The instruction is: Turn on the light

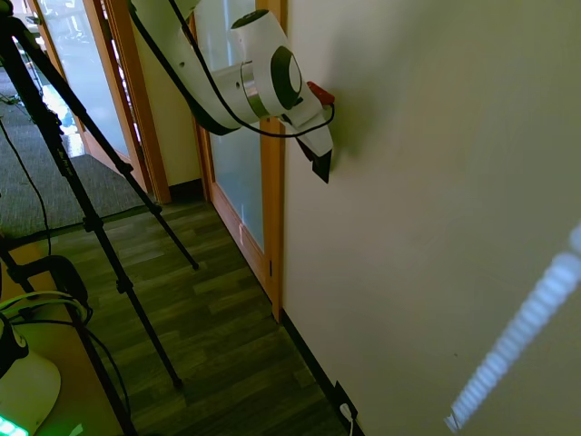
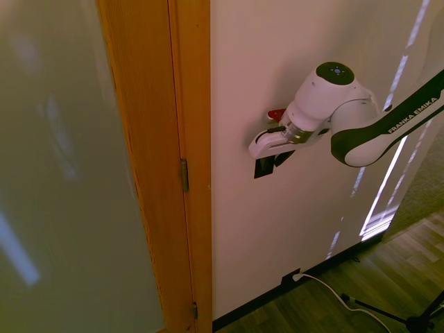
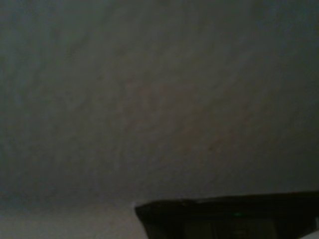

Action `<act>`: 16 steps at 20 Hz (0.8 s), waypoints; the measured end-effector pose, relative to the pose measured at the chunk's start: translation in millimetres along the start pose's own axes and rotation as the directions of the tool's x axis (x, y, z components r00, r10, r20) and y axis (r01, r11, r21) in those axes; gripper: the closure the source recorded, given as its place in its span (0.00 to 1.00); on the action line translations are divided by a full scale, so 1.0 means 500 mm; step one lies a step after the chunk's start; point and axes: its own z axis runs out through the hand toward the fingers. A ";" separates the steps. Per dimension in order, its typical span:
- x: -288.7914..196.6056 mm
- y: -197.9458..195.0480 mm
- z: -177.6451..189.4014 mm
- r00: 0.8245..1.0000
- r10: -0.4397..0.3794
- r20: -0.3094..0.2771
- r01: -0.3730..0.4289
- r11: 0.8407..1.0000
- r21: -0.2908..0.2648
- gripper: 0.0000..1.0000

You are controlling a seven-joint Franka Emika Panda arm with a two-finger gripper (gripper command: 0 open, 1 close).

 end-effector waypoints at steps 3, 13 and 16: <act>0.002 0.002 0.000 1.000 0.002 0.000 -0.002 1.000 0.001 1.00; -0.006 -0.003 0.000 1.000 0.013 0.012 -0.013 1.000 0.026 1.00; -0.002 0.003 -0.006 0.999 0.032 0.016 -0.032 0.998 0.045 1.00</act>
